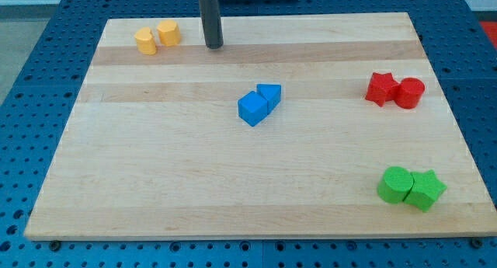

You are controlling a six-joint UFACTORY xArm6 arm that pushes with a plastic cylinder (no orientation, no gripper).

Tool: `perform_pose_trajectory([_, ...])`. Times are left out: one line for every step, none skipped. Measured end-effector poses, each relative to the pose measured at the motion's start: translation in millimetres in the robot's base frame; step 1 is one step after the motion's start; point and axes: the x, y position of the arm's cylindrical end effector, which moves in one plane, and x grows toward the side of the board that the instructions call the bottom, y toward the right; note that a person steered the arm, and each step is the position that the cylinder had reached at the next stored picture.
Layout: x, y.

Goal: Move the yellow hexagon into the yellow heart

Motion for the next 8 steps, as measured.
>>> perform_pose_trajectory([-33.9,-22.3])
perform_pose_trajectory([-40.2,-46.1])
perform_pose_trajectory([-23.9,-60.5])
perform_pose_trajectory([13.9,-64.1])
perform_pose_trajectory([34.2,-66.8])
perform_pose_trajectory([34.4,-66.6])
perform_pose_trajectory([43.2,-53.1])
perform_pose_trajectory([76.4,-49.6])
